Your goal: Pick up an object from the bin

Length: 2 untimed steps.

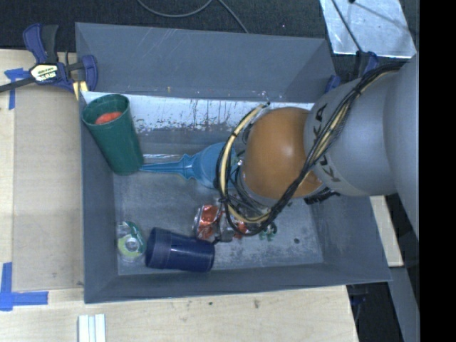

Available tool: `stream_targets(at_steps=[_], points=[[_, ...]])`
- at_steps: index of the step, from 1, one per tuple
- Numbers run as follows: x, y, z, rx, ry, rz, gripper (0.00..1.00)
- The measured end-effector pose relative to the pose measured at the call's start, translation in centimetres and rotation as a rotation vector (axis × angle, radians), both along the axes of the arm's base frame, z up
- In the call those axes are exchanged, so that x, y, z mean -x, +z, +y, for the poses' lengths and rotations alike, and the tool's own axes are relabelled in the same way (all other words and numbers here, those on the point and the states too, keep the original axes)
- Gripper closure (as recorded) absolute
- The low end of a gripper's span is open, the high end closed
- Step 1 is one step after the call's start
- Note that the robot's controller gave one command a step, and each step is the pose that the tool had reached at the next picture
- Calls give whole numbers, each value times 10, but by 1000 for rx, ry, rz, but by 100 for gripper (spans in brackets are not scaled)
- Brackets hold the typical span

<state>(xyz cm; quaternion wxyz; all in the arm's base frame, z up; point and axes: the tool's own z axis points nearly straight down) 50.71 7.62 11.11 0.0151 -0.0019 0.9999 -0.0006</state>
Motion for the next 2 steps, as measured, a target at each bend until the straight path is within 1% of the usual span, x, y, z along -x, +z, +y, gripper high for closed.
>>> stream_targets(at_steps=[1, 2], points=[[-1, 57, 0, -1, -26, -2, 100], [-7, 98, -2, -1, -36, -3, 100]])
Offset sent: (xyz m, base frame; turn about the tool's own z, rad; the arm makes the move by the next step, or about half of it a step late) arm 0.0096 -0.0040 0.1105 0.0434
